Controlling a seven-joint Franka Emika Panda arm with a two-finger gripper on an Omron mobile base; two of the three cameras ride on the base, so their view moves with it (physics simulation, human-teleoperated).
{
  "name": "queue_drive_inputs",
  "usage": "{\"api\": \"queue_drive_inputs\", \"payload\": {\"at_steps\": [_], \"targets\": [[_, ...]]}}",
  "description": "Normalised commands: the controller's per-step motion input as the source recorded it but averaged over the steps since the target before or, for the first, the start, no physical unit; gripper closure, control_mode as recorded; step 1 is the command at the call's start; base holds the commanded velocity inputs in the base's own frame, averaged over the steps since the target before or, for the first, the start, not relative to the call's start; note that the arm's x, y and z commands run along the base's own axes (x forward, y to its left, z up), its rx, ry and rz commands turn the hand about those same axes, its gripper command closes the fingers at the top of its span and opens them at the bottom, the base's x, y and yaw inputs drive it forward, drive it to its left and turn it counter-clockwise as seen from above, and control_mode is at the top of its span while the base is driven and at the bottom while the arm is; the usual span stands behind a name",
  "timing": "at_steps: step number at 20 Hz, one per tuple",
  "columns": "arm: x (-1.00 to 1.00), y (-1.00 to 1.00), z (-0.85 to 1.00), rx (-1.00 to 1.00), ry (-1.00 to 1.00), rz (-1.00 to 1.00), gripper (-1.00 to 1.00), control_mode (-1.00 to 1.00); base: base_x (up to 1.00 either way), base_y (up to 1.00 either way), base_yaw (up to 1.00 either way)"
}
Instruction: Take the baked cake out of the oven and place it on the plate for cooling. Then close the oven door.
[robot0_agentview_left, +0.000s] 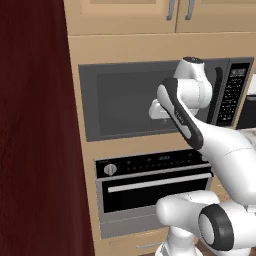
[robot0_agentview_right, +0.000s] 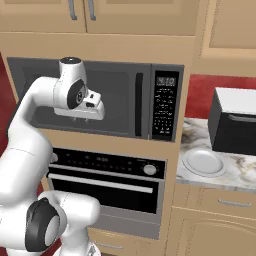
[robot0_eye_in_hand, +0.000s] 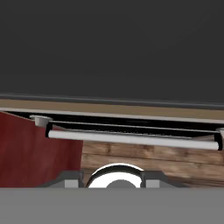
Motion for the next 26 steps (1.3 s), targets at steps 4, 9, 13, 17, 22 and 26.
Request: {"api": "queue_drive_inputs", "payload": {"at_steps": [4, 9, 13, 17, 22, 26], "targets": [[0.00, 0.00, 0.00, 0.00, 0.00, 0.00, -1.00, 1.00, 0.00, 0.00, 0.00], [0.00, 0.00, 0.00, 0.00, 0.00, 0.00, -1.00, 1.00, -0.09, -0.10, 0.00], [0.00, 0.00, 0.00, 0.00, 0.00, 0.00, -1.00, 1.00, -0.16, -0.03, 0.00], [0.00, 0.00, 0.00, 0.00, 0.00, 0.00, -1.00, 1.00, -0.65, -0.37, 0.11], [0.00, 0.00, 0.00, 0.00, 0.00, 0.00, -1.00, 1.00, -0.77, -0.53, 0.19], [0.00, 0.00, 0.00, 0.00, 0.00, 0.00, -1.00, 1.00, -0.33, -0.76, 0.36]]}}
